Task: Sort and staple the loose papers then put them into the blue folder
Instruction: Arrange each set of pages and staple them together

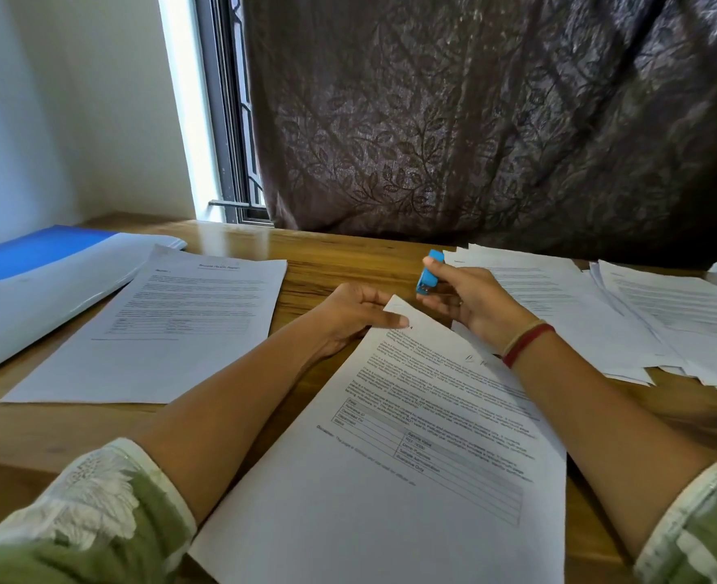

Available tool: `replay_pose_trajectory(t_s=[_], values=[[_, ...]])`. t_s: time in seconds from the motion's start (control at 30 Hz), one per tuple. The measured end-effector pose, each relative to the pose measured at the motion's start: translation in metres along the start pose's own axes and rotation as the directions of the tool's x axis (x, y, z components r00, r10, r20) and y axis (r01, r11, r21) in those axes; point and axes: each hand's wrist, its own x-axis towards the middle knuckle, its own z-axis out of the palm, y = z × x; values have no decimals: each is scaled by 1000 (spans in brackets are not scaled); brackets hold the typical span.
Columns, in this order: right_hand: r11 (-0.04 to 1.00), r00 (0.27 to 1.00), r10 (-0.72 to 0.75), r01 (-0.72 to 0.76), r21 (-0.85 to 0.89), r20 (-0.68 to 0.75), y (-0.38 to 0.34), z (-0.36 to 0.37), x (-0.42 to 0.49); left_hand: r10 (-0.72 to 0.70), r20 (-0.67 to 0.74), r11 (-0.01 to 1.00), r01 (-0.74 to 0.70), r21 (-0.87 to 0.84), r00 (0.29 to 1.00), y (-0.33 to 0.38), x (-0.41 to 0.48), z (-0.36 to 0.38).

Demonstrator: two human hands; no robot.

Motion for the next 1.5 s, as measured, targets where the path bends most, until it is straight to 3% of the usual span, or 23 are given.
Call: replay_pose_trajectory(t_s=[0.27,0.47,0.8,0.87,0.93,0.97,1.03,1.1,1.17,1.3,1.4,1.43,1.5], values=[[997,996,-31,38,70,-88,-11,-11,5,-57,-119,994,45,-104,991,2,0,3],[993,994,-28,40,115,-102,-13,-20,9,-129,-130,971,98,-220,983,5,-1,1],[988,985,24,3,156,-170,-14,-36,12,-128,-110,970,101,-221,986,3,0,-2],[998,975,19,-4,67,-221,-14,-37,15,-129,-103,969,103,-224,986,3,0,-2],[975,945,-73,0,-223,-320,-11,-40,18,-130,-101,971,105,-217,986,3,1,-3],[887,921,-180,1,-462,-344,-9,-43,19,-130,-101,972,107,-210,986,2,1,-2],[544,884,-383,-18,-839,-268,-3,-51,22,-131,-95,972,109,-207,987,1,3,-3],[297,873,-438,-85,-951,-214,3,-56,20,-133,-87,969,111,-220,987,-1,5,-4],[206,889,-409,-133,-969,-209,8,-57,19,-133,-75,970,114,-215,988,0,5,-5],[121,904,-380,-163,-979,-197,10,-55,14,-121,-85,992,123,17,989,3,1,-4],[97,895,-409,-154,-983,-181,4,-51,14,-117,-149,993,119,5,982,7,-1,-7],[133,890,-423,-126,-983,-172,1,-49,15,-123,-177,991,113,-68,976,9,-1,-12],[349,884,-446,28,-937,-140,-8,-44,13,-115,-260,975,59,-215,959,13,0,-28]])
